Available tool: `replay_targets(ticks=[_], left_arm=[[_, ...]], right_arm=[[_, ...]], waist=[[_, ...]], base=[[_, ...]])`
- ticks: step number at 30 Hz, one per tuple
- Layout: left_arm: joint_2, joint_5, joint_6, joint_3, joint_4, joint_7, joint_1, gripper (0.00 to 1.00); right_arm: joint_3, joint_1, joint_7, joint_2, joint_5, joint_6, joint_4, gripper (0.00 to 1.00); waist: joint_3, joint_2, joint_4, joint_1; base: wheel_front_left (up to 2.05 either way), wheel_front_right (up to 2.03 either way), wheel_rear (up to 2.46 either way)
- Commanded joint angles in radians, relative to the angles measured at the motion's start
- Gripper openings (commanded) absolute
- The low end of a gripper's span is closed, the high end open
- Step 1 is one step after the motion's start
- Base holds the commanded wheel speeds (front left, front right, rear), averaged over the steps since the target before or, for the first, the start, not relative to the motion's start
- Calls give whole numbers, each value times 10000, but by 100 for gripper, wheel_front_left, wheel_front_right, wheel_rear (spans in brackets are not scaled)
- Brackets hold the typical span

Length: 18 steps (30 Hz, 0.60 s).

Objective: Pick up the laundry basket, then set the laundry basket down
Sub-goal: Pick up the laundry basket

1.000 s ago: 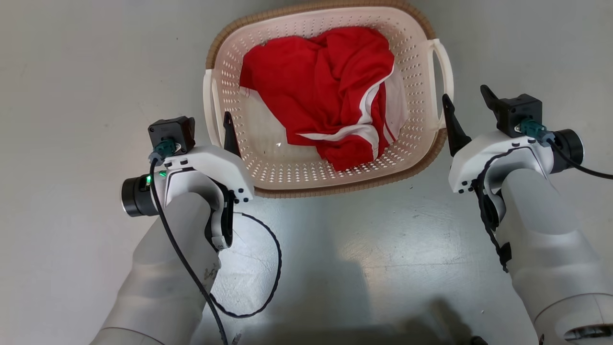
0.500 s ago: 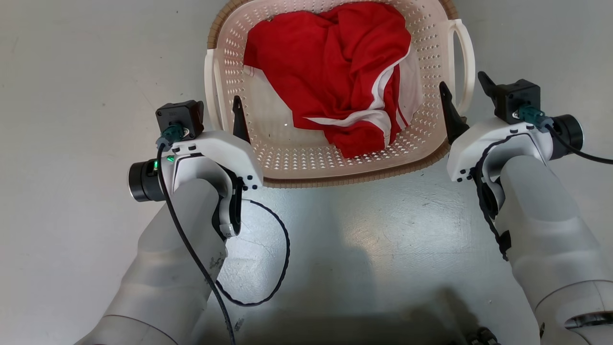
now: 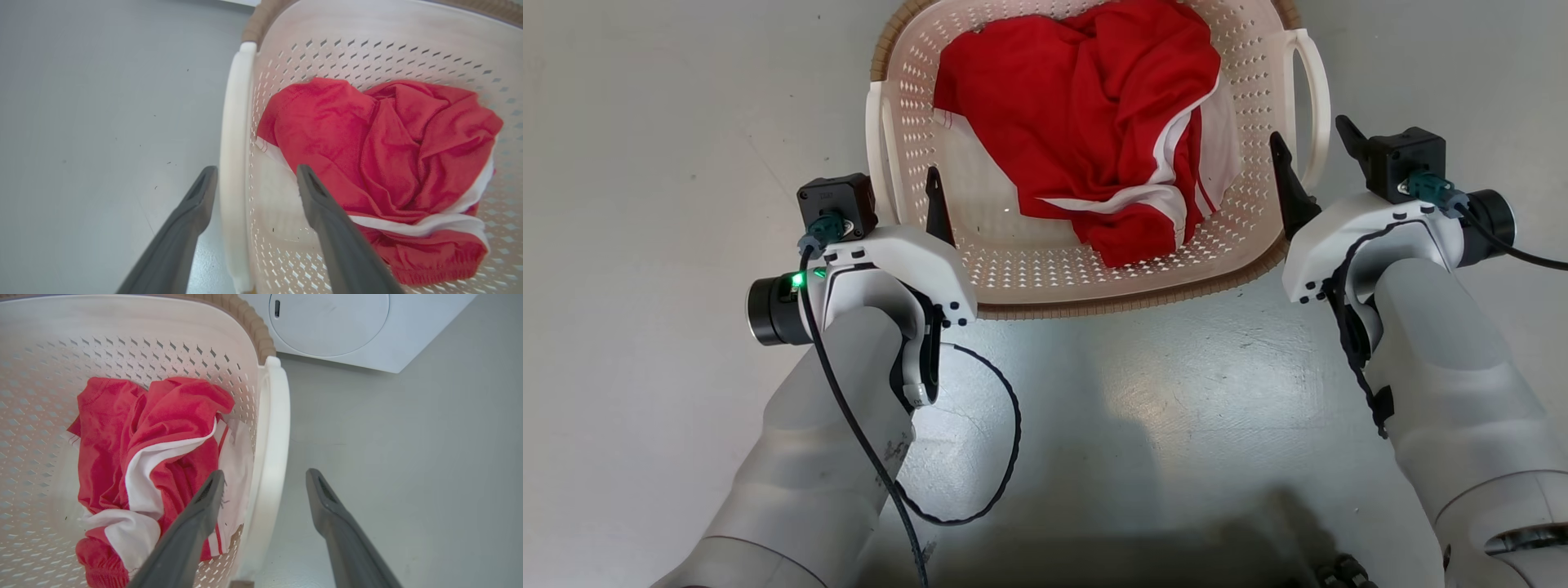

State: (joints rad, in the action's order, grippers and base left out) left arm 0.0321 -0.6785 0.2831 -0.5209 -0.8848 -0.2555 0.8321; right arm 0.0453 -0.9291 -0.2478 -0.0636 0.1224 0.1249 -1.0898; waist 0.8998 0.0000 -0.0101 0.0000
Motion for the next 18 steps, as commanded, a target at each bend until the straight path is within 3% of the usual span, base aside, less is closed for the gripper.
replay_targets(ticks=[1, 11, 12, 13, 14, 18], left_arm=[[181, -100, 128, 110, 72, -63, 19, 100], [181, -161, 204, 2, -78, -63, 108, 100], [181, -148, 207, 1, -92, -63, 120, 77], [181, -130, 208, 4, -102, -63, 136, 21], [181, -65, 189, -51, -161, -63, 169, 0], [181, 61, 267, -56, -196, -63, 263, 0]], right_arm=[[-231, 221, -138, 133, -108, 58, 17, 100], [-477, 177, -139, 133, -399, 58, 16, 100], [-510, 169, -139, 133, -394, 58, 21, 100], [-535, 167, -139, 133, -376, 58, 34, 38], [-623, 164, -139, 133, -434, 58, -89, 0], [-669, 101, -139, 133, -485, 58, -114, 0]], waist=[[24, 0, -11, 0], [107, 0, -68, 0], [118, 0, -78, 0], [132, 0, -88, 0], [161, 0, -99, 0], [235, 0, -134, 0]], base=[[0, 0, 0], [0, 0, 0], [0, 0, 0], [0, 0, 0], [0, 0, 0], [0, 0, 0]])
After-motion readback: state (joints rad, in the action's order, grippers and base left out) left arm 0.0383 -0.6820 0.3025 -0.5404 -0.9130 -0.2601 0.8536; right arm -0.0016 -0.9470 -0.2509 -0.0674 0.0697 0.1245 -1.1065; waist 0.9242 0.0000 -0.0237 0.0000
